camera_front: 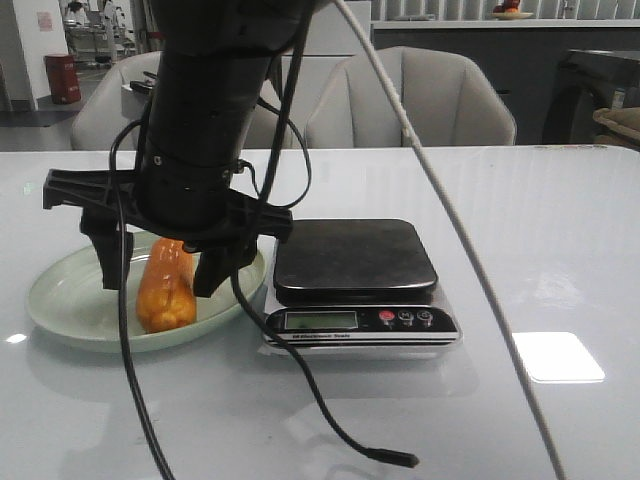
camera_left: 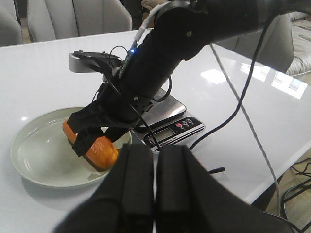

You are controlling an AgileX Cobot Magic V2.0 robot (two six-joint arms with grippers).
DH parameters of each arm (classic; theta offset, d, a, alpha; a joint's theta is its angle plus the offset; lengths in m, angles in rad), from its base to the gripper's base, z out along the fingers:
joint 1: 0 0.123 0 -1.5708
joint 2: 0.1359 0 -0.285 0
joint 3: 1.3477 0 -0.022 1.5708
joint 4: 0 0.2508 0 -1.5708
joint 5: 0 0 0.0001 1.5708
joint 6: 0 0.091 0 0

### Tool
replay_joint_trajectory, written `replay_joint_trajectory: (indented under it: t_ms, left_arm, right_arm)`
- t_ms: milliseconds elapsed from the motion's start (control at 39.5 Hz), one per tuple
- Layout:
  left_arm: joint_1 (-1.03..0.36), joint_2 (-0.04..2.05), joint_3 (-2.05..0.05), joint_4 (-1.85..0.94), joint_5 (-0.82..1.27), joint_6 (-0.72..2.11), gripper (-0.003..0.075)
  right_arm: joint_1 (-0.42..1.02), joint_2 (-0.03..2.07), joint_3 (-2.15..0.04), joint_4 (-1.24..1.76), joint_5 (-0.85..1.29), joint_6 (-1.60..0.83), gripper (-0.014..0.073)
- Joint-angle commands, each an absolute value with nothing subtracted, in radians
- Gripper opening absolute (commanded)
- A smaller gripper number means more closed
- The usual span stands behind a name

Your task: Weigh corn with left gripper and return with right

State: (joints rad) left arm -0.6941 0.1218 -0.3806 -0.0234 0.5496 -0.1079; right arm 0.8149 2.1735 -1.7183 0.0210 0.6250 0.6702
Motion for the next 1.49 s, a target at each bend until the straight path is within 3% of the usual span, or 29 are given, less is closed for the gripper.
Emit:
replay_joint_trajectory:
  t_ms: [0,203,582,1139,1468]
  left_arm:
    - [-0.696,0.135,-0.409,-0.026,0.468,-0.108,0.0113]
    - [-0.696,0.135,-0.409,-0.026,0.468,-0.108,0.0113]
    - [-0.696,0.135,-0.409,-0.026,0.468,-0.108,0.0113]
    - [-0.696,0.135,-0.409,-0.026,0.468,-0.108,0.0113]
    - [-0.696,0.135,-0.409,-0.026,0.468,-0.108,0.0113]
  right_arm:
    - [0.814,2.108,-1.750,0.019,0.578,0.659,0.0589]
    - [0.791,2.035,-1.750,0.019,0.660,0.648,0.0588]
    - [0.728,1.711,-1.658,0.000,0.777,0.349,0.0588]
    - [0.725,1.056,-0.873,-0.106,0.351,0.345,0.0588]
    - [0.725,0.611,-0.549,-0.192,0.284,0.342,0.0588]
